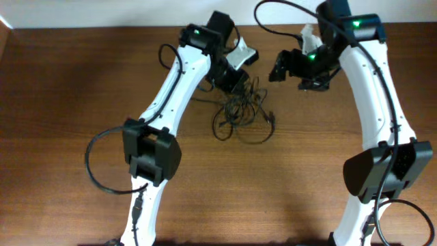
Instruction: Untangle cables
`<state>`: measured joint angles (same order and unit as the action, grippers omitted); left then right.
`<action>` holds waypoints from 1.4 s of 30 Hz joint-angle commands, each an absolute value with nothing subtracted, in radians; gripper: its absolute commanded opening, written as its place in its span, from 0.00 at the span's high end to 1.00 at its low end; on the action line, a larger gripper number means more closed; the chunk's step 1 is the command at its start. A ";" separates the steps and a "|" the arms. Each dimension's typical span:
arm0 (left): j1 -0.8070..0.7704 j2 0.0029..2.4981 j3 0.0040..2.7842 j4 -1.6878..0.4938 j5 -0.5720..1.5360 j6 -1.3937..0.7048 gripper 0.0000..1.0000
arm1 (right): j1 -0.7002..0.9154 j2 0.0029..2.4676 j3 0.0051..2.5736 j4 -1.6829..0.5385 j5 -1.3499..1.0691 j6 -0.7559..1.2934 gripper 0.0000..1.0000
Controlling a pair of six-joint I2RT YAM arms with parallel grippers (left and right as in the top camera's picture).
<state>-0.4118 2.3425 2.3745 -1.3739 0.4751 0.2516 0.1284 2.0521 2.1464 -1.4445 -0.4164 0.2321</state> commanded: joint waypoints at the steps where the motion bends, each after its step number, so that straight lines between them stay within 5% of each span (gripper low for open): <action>1: -0.382 2.288 2.476 -1.396 0.494 0.117 1.00 | 0.133 2.058 2.145 -1.430 -0.407 0.244 0.08; 4: -0.326 2.288 2.524 -1.398 0.660 0.051 1.00 | 0.134 2.058 2.145 -1.427 -0.417 0.244 0.09; 10: -0.227 2.288 2.537 -1.344 0.984 -0.012 1.00 | 0.186 2.065 2.145 -1.282 -0.516 0.305 0.37; 23: -0.180 2.288 2.537 -1.283 1.119 -0.068 1.00 | 0.321 2.113 2.145 -1.164 -0.479 0.308 0.60; 24: -0.160 2.288 2.537 -1.283 1.143 -0.068 1.00 | 0.321 2.124 2.145 -1.162 -0.478 0.308 0.66; 26: -0.133 2.288 2.537 -1.283 1.149 -0.068 1.00 | 0.320 2.131 2.145 -1.150 -0.468 0.308 0.95; 27: -0.121 2.288 2.537 -1.283 1.147 -0.068 1.00 | 0.319 2.131 2.145 -1.143 -0.463 0.308 0.96; 36: -0.046 2.288 2.537 -1.334 0.359 -0.068 1.00 | 0.187 1.952 2.145 -1.238 -0.460 0.253 0.96; 42: -0.044 2.288 2.537 -1.354 0.085 -0.068 1.00 | 0.097 1.805 2.145 -1.347 -0.459 0.187 0.96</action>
<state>-0.0586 2.3207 2.5137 -1.3460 0.2741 -0.0723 0.1257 1.8709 2.1445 -1.3273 -0.4763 0.2276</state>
